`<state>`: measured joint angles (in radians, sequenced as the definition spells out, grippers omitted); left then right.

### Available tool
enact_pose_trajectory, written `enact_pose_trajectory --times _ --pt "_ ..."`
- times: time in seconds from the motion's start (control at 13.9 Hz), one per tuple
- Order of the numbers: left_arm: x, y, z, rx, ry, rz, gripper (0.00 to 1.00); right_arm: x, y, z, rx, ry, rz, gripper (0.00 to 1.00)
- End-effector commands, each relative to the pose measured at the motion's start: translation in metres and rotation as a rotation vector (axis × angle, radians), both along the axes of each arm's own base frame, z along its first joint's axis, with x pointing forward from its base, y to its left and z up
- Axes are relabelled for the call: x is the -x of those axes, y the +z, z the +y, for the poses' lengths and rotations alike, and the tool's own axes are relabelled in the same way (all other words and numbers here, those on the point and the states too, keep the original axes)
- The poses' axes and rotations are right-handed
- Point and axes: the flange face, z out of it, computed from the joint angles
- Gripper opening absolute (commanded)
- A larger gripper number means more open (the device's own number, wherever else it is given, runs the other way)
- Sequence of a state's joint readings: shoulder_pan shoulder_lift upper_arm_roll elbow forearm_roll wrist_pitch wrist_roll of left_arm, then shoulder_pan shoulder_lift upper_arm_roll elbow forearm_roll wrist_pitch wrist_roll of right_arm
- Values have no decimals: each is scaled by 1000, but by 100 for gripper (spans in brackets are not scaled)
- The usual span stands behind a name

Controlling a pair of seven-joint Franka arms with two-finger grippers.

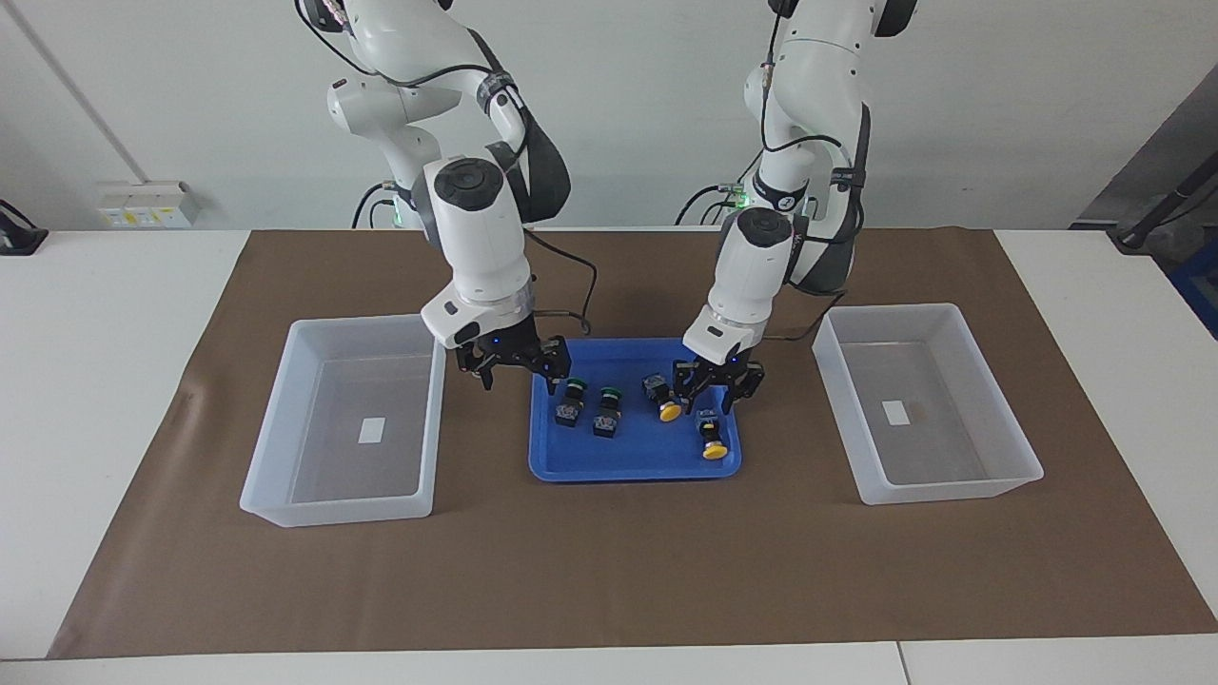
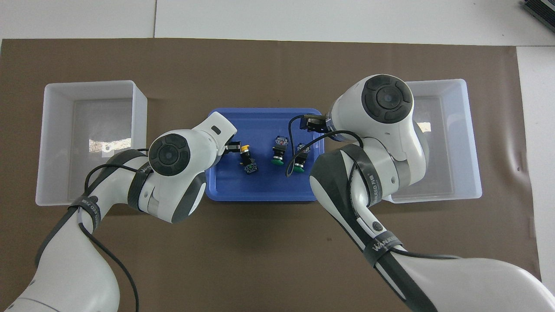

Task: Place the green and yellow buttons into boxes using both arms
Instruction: 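Grasp a yellow button with the left gripper while the right gripper reaches green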

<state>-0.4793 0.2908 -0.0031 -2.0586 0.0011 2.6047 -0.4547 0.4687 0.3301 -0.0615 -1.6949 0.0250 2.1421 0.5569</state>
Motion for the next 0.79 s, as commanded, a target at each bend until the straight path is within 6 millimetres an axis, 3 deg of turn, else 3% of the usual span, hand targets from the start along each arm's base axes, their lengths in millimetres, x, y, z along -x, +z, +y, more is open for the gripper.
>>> enact_pose_trajectory --times 0.0,0.07,0.22,0.36,0.5,0.72 --pt "0 -9 -6 -12 2 -11 38 5 -16 10 -18 -7 -7 100" --pt "0 -10 -6 -12 2 -10 29 8 -22 11 -18 -5 -7 97" --pt "-1 -7 -5 -17 5 -3 0 17 -33 23 -16 14 -3 91" --pt "-5 7 0 -12 13 -15 0 17 -46 25 -17 15 -10 90" --pt "-5 42 12 -15 29 -14 0 21 -59 39 -18 24 -11 86" --pt "-17 99 58 -24 88 -9 0 25 -73 46 -11 18 4 75"
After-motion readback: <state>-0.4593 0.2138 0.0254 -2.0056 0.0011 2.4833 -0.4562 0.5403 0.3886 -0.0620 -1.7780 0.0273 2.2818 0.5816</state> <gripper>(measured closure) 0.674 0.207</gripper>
